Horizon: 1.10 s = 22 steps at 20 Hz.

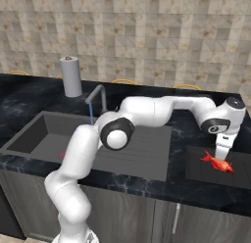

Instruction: Take the fish out of the fridge, briefly rinse it in the sink, and place it on the tray next to the sink.

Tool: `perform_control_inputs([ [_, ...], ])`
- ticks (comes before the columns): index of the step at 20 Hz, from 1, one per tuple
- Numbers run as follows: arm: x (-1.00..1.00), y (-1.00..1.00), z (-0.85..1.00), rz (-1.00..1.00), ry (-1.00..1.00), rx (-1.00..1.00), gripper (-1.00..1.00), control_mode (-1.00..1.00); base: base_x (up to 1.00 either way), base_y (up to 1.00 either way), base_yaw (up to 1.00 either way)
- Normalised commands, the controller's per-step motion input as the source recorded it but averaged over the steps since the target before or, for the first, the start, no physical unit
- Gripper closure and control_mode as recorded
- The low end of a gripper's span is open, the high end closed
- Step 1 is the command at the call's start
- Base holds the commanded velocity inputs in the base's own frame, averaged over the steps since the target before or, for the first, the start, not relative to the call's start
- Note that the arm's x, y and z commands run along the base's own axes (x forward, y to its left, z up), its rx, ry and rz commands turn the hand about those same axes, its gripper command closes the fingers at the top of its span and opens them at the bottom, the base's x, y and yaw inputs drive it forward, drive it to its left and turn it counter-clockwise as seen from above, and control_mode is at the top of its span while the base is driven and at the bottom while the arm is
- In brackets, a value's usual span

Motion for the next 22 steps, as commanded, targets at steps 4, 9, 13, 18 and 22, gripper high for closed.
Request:
perform_control_inputs([
  [4,-1.00,0.93,0.02,0.03,-0.33,-0.24,-1.00,-1.00,0.00,0.00,0.00],
  [9,-1.00,1.00,-0.27,0.10,-0.21,-0.35,-1.00,-1.00,0.00,0.00,0.00],
  [13,-1.00,1.00,-0.31,0.13,-0.12,-0.34,-1.00,-1.00,0.00,0.00,0.00],
  [18,-0.96,1.00,0.15,0.16,-0.03,-0.21,-1.00,-1.00,0.00,0.00,0.00],
  [22,-0.57,1.00,0.93,0.23,-0.13,-0.17,-1.00,-1.00,0.00,0.00,0.00],
])
